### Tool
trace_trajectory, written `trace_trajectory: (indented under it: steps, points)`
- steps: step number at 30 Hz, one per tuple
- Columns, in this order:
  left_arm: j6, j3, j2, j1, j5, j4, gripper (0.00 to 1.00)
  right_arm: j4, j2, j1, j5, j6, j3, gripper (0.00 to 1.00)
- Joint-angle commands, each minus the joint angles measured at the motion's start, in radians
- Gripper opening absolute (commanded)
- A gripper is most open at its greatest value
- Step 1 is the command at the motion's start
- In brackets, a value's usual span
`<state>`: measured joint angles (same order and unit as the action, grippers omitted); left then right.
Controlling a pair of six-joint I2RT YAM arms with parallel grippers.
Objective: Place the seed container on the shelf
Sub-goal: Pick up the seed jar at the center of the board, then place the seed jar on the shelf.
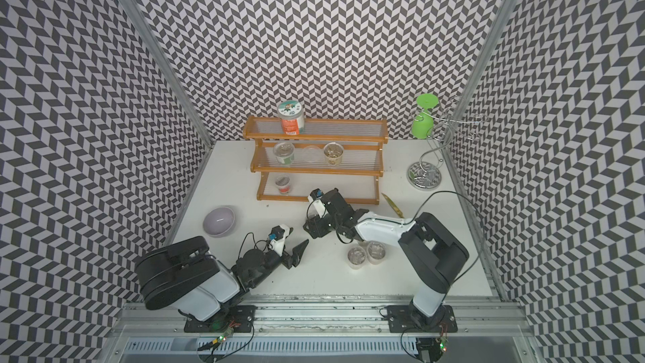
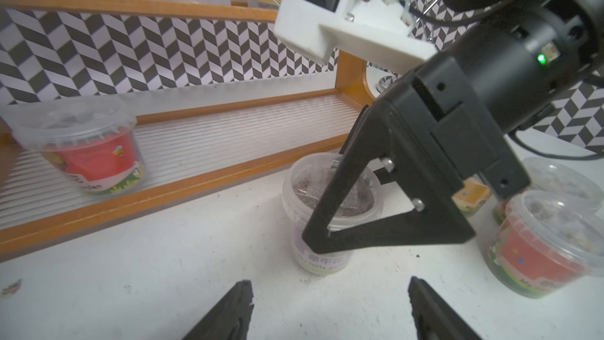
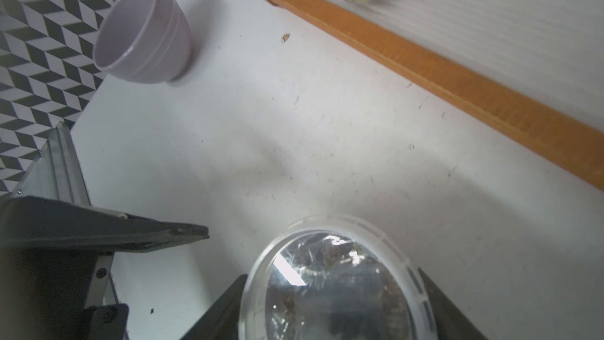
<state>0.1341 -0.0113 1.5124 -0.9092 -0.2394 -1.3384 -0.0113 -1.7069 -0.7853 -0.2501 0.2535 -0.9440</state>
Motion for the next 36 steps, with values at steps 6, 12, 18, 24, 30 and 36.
trace_trajectory:
  steps: [6,12,18,24,30,36]
  points:
    - [0.059,0.013,-0.355,0.001,-0.213,0.429,0.8,-0.121,-0.07,0.016,0.061,0.084,-0.115,0.73]
    - [0.122,-0.015,-0.608,0.055,-0.203,0.67,0.83,-0.141,-0.143,0.024,0.113,0.108,-0.215,0.74]
    - [0.24,-0.067,-0.703,0.204,-0.088,0.837,0.85,-0.165,-0.202,0.031,0.179,0.139,-0.288,0.73]
    - [0.318,-0.102,-0.783,0.345,0.032,0.933,0.87,-0.19,-0.264,0.031,0.237,0.162,-0.344,0.74]
    - [0.299,-0.132,-0.841,0.362,0.038,0.996,0.87,-0.198,-0.311,0.032,0.297,0.178,-0.392,0.74]
    - [0.304,-0.16,-0.84,0.371,0.048,1.038,0.89,-0.239,-0.346,0.032,0.355,0.181,-0.402,0.74]
